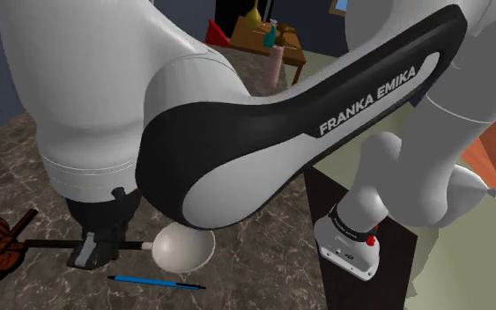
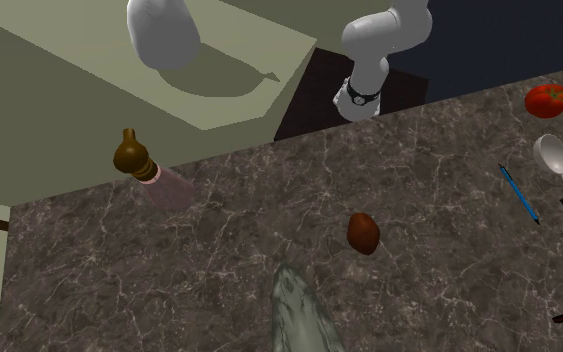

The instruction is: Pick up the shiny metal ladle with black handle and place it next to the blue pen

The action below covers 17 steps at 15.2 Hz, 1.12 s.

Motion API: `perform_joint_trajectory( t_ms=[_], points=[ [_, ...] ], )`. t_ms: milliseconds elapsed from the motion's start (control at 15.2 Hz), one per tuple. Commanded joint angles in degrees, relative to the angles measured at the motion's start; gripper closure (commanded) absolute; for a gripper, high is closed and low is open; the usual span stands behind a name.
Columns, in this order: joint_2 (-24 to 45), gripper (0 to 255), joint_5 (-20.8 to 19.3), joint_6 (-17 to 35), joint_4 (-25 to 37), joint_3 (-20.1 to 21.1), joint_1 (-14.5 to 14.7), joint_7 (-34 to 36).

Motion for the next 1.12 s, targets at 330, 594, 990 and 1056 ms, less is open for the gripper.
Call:
perform_joint_trajectory(
  t_ms=[330, 594, 990, 1056],
  points=[
    [10.99, 255, -6.49, -3.09, 13.46, 2.52, 6.04, 10.85],
    [18.3, 255, -10.16, -6.34, 23.48, 2.83, 10.58, 15.93],
    [25.54, 255, -13.12, -8.71, 32.67, 2.42, 15.03, 19.49],
    [25.69, 255, -13.21, -8.02, 32.12, 2.37, 15.0, 19.56]
  ],
)
